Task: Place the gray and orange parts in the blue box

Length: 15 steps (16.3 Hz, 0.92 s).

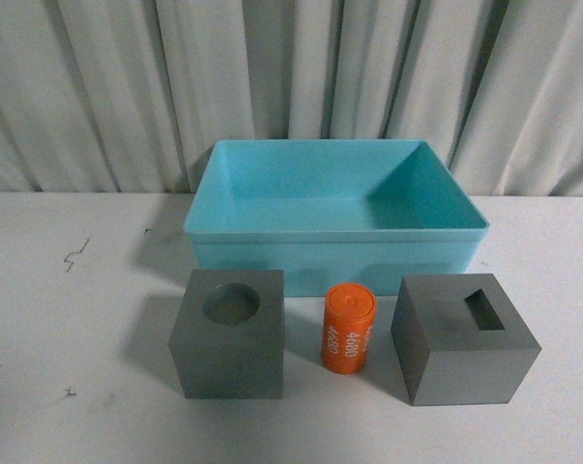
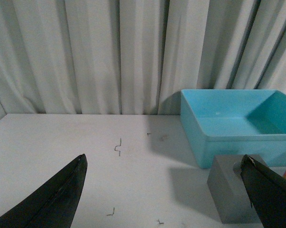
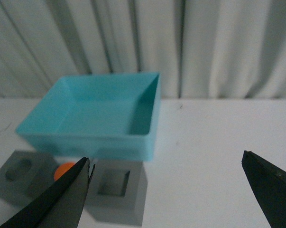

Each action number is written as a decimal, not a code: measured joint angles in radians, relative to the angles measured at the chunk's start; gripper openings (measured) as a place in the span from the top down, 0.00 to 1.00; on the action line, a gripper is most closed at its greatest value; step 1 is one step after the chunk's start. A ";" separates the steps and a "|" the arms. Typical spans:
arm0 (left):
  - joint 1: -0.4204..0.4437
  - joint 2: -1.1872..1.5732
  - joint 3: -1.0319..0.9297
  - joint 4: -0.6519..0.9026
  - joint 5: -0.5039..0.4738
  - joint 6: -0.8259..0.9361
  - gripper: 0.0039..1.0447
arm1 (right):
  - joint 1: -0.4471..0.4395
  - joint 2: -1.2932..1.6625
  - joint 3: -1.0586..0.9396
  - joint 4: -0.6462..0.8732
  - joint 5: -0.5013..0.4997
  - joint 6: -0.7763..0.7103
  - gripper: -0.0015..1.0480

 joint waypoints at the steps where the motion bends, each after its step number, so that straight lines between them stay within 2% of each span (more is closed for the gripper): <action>1: 0.000 0.000 0.000 0.000 0.000 0.000 0.06 | 0.053 0.468 0.084 0.103 0.036 -0.039 0.06; 2: 0.000 0.000 0.000 0.000 0.000 0.000 0.06 | 0.130 0.769 0.204 0.158 0.064 0.009 0.06; 5: 0.000 0.000 0.000 0.000 0.000 0.000 0.06 | 0.204 0.920 0.243 0.157 0.114 0.055 0.06; 15: 0.000 0.000 0.000 0.000 0.000 0.000 0.06 | 0.272 1.040 0.309 0.191 0.196 0.103 0.06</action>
